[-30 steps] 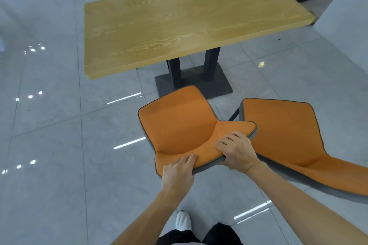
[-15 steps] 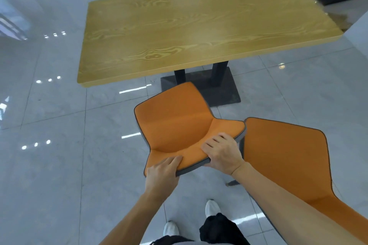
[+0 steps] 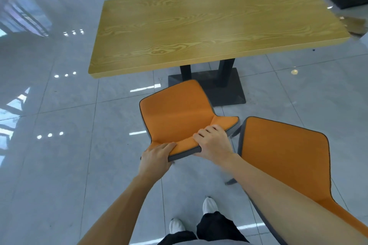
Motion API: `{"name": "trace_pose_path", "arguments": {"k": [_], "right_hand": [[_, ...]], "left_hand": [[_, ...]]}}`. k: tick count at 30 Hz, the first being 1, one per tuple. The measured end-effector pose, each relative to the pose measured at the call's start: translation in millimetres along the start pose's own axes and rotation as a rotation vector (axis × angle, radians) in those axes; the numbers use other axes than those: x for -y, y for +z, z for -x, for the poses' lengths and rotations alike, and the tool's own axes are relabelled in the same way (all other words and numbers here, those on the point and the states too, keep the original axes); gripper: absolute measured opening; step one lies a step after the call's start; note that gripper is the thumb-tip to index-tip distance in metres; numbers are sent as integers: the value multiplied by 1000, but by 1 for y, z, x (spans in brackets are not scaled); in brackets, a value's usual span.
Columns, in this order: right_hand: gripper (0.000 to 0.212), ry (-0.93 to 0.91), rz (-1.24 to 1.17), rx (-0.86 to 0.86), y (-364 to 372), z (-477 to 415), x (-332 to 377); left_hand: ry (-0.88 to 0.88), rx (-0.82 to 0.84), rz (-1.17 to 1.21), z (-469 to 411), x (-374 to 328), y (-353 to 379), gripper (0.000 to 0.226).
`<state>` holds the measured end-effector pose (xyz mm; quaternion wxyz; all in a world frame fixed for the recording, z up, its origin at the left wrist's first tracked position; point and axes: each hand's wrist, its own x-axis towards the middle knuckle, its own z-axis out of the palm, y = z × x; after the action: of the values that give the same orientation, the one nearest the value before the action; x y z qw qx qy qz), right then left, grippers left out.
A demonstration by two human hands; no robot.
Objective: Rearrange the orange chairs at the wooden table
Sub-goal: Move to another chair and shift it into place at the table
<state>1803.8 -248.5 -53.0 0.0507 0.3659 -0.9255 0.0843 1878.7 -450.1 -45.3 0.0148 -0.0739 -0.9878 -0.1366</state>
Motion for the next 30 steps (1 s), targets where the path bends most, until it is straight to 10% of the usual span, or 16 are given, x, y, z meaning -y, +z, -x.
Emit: {"name": "trace_pose_path", "arguments": {"k": [11,18,30], "right_hand": [[37,82,17,133,-50,31,14],[20,278,94,131,-101,102,20],[16,638,134,109,-138,292,3]], "left_hand": [[-134,226,-239,-4,-53,-39,21],[152,10,-128,13,-123,-45,22],[468,145,21,67,-283,-10,24]]}}
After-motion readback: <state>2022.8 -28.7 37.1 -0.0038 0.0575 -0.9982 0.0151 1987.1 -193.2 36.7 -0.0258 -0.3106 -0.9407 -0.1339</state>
